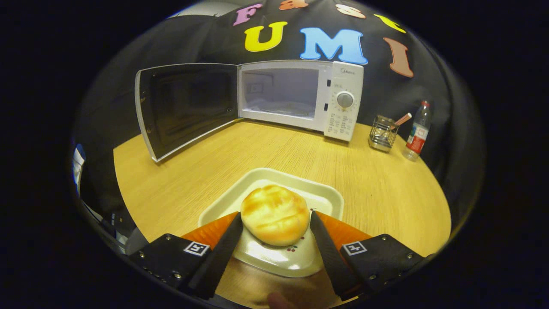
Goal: Open the microwave, put the food inside, and close the microwave door.
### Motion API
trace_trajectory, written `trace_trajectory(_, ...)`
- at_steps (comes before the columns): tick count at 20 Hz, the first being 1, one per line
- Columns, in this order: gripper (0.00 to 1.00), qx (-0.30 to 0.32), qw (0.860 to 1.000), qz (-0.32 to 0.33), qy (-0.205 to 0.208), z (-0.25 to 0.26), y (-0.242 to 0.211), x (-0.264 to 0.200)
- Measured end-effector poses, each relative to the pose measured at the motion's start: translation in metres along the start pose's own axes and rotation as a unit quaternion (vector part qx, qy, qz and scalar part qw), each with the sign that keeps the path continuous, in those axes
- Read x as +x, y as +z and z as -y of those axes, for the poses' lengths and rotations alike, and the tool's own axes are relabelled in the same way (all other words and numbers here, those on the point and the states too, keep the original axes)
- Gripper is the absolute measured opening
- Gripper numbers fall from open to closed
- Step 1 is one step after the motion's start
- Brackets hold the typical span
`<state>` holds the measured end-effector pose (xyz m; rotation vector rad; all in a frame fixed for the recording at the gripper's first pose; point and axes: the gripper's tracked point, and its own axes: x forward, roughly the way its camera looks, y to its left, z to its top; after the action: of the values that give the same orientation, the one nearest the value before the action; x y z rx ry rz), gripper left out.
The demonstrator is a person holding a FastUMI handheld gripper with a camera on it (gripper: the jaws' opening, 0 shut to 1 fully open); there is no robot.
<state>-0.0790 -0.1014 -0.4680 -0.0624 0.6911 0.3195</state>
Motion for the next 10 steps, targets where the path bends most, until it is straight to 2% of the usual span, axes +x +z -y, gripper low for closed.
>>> trace_trajectory(3, 0.78, 0.039, 0.999, 0.016, 0.007, 0.003, 0.005, -0.003)
trace_trajectory(4, 0.78, 0.049, 0.998, 0.027, -0.004, 0.008, 0.011, -0.006)
trace_trajectory(5, 0.69, 0.052, 0.998, 0.035, -0.011, 0.009, 0.014, -0.009)
trace_trajectory(10, 0.69, 0.028, 0.995, 0.097, -0.009, -0.007, 0.072, -0.018)
